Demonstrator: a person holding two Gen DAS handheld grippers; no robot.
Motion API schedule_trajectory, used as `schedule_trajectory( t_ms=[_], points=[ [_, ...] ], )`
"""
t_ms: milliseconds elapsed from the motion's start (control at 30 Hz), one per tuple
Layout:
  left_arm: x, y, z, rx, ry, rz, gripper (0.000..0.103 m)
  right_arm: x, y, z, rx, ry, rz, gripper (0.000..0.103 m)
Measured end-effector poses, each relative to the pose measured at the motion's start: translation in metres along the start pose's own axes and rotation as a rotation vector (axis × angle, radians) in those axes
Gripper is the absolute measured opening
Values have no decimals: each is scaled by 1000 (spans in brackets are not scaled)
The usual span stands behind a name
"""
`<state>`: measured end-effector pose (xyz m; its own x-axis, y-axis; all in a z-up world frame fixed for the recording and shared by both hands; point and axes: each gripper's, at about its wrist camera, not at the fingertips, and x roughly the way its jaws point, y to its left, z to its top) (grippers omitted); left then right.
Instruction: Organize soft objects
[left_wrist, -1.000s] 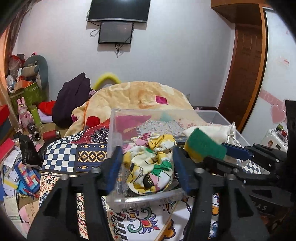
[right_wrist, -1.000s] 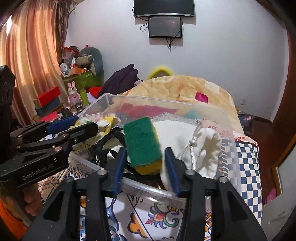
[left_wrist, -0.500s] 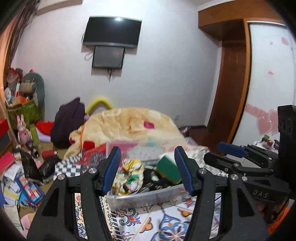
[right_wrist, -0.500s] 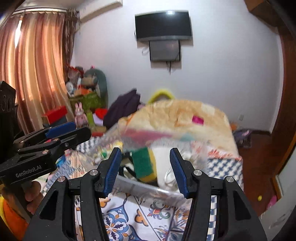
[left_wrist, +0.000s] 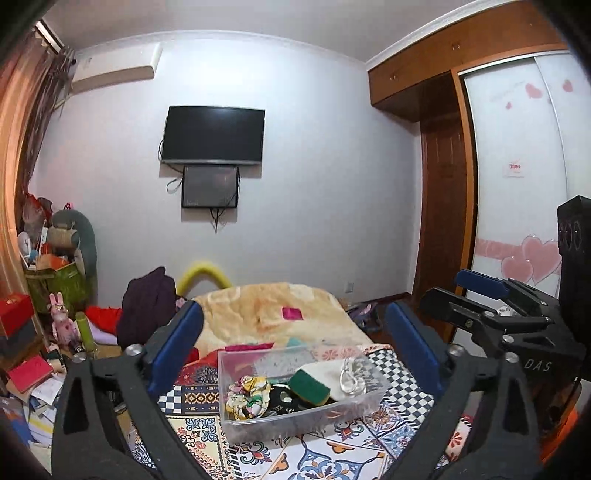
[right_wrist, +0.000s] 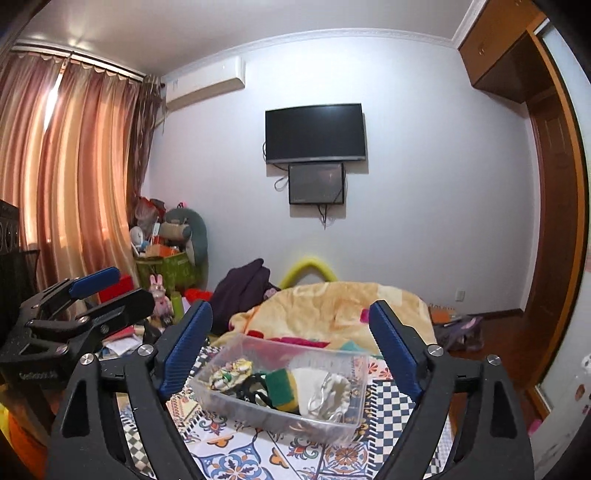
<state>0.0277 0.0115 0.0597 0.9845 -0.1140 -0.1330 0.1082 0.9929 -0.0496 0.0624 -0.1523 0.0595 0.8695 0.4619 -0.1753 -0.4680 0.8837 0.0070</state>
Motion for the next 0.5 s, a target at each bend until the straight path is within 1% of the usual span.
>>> schedule_trajectory(
  t_ms=[100,133,200,300,367,500],
  points=[
    [-8,-2,5,4,-16,1,103,-7,0,1,-3,-23,2,97],
    [-10,-2,6,3,-19,-1,103,-11,1,2,-7,-38,-3,102],
    [-14,-5,7,4,-19,-5,103,-19,4,3,-22,-67,-10,103],
    [-16,-6,9,4,-25,6,103,-25,7,4,-36,-83,-14,103],
    [-18,-6,8,7,-32,14,103,-26,7,4,-39,-89,-14,103],
    [-19,-8,7,14,-35,7,103,-25,9,2,-40,-93,-21,103]
  ],
)
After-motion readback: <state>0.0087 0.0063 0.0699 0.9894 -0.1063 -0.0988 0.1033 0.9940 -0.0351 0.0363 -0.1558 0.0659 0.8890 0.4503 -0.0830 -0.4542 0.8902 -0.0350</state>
